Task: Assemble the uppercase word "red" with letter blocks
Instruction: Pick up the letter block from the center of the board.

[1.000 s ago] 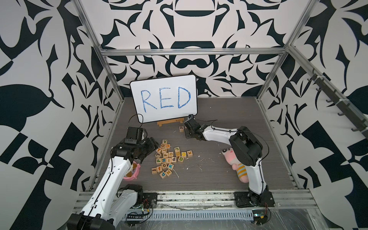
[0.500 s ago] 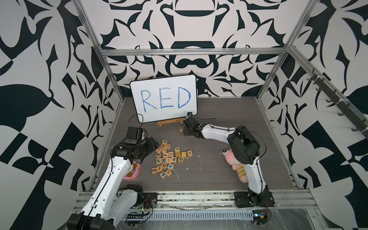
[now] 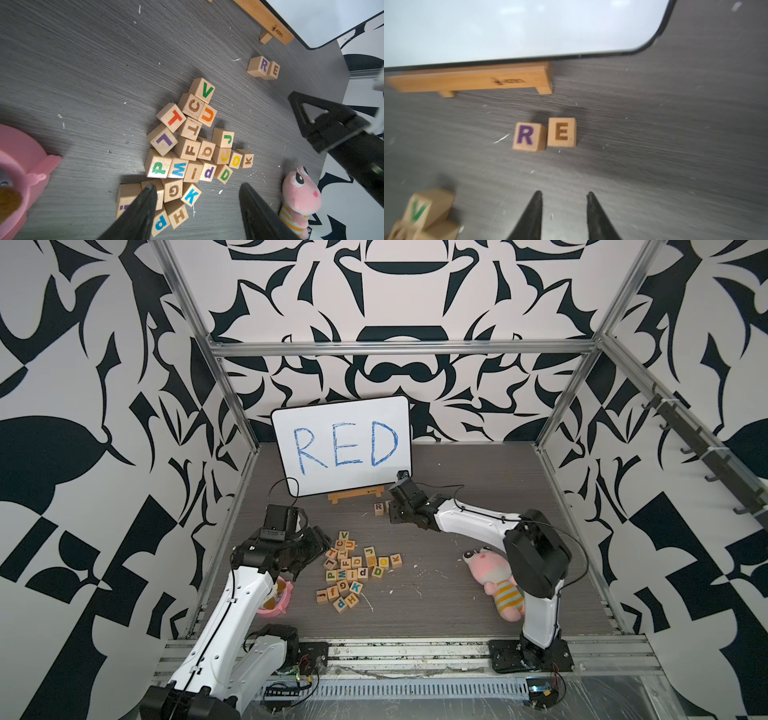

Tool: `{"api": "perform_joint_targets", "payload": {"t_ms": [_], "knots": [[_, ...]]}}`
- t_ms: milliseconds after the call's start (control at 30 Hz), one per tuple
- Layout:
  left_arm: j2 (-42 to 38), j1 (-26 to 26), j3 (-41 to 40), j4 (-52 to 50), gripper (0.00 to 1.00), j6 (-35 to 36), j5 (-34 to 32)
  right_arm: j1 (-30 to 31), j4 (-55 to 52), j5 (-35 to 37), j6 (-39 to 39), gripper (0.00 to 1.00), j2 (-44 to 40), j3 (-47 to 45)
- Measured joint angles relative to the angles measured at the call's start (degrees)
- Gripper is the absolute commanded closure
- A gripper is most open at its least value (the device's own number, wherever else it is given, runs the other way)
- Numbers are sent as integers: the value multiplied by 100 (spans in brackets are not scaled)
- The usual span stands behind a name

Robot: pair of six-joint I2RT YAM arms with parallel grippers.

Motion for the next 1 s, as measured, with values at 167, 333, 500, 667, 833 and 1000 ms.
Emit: {"api": "perform_joint_targets", "payload": {"t_ms": [167,333,500,667,833,1000], "knots": [[0,0,0,0,33,0,9,590,-542,275,361,42,-1193,-354],[0,0,0,0,33,0,26,1482,-1040,807,1019,41,-1971,-599],[0,0,0,0,33,0,63,2282,-1355,1257,1969,40,-2041,-717],[0,0,0,0,33,0,90,2771,-1379,1478,2870,40,-1552,-723],[0,0,0,0,33,0,109,2935,-1270,1467,3569,40,-874,-734],[0,0,0,0,33,0,127,3014,-1263,1453,4044,44,-247,-721]]}}
